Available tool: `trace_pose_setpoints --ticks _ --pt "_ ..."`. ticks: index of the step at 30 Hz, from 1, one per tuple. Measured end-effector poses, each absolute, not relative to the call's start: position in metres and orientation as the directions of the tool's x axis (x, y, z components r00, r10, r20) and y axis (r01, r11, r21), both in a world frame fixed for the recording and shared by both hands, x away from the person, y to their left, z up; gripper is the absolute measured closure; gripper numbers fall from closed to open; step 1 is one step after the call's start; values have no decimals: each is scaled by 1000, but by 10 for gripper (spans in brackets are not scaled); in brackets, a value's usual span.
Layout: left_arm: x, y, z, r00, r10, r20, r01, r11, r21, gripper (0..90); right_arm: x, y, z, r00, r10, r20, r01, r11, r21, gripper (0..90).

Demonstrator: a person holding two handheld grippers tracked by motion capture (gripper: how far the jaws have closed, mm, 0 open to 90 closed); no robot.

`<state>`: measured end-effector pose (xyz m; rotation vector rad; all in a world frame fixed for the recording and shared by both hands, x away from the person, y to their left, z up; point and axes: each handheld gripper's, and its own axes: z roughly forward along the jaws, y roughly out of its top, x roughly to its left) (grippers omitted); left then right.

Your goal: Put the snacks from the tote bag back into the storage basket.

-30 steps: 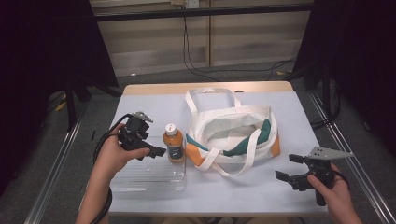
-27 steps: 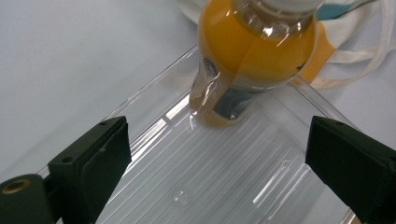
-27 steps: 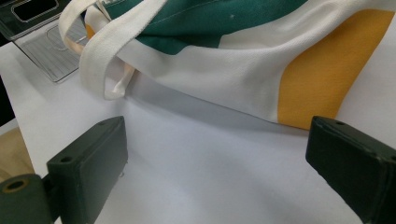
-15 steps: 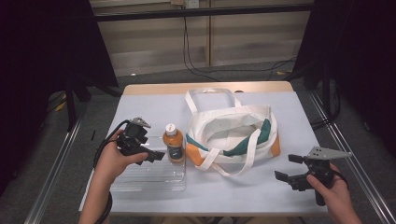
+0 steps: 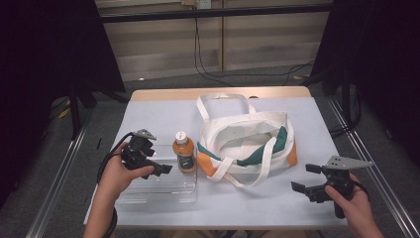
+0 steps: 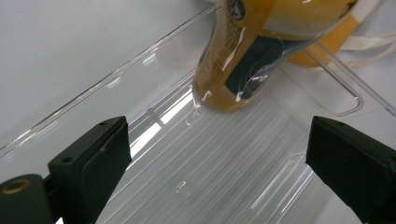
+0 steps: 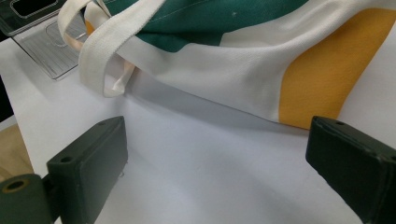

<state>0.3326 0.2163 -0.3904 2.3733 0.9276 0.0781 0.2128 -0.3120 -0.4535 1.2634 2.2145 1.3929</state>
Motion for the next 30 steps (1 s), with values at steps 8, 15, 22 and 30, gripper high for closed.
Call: trace_pose_setpoints --ticks 8,15,22,30 --pt "331 224 -395 751 643 -148 605 -580 545 64 213 -311 -453 -600 766 231 541 176 823 55" --pt "328 230 -396 739 657 -149 611 -560 560 63 213 -311 -452 -608 760 229 535 180 825 55" --pt "327 234 -398 731 664 -158 618 -547 565 62 215 -311 -452 -612 757 231 534 179 826 55" --pt "329 235 -399 728 666 -162 620 -539 570 59 214 -311 -452 -609 758 232 536 179 825 55"
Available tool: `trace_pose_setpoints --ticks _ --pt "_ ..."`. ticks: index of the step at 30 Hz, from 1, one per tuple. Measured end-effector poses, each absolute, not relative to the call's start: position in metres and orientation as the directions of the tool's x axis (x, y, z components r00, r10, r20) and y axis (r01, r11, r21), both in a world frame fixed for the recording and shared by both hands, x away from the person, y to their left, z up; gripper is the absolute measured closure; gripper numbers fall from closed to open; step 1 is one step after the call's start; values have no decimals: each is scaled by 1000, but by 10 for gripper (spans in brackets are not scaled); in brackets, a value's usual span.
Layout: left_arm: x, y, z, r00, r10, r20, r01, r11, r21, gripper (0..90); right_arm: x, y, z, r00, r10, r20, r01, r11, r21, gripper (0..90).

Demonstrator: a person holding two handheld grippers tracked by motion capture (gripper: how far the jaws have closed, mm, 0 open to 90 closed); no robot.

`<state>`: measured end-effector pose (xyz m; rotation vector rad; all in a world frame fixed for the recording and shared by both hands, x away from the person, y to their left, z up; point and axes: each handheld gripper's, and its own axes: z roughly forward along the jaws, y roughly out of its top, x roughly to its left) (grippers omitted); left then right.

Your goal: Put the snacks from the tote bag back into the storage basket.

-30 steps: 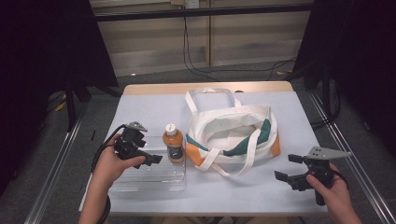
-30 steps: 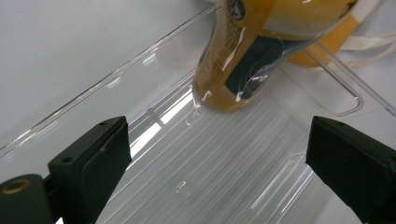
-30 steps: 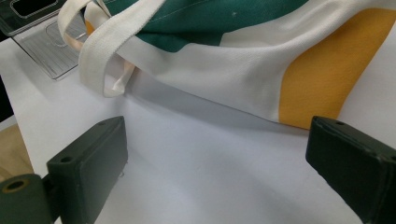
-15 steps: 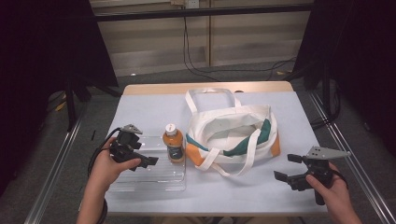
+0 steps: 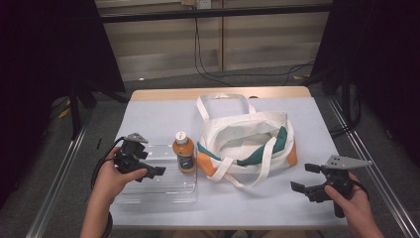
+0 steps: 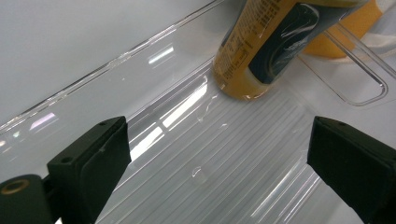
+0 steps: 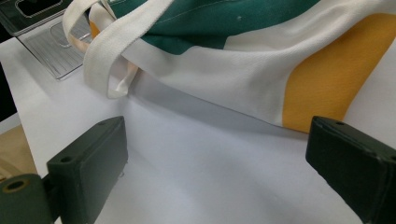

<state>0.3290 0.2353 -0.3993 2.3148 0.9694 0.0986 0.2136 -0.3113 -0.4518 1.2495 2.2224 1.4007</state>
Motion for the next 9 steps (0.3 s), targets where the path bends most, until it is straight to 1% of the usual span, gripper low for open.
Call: trace_pose_setpoints --ticks 9 --pt "330 233 -395 717 669 -194 615 -477 627 19 211 -315 -452 -603 764 231 534 171 828 55"
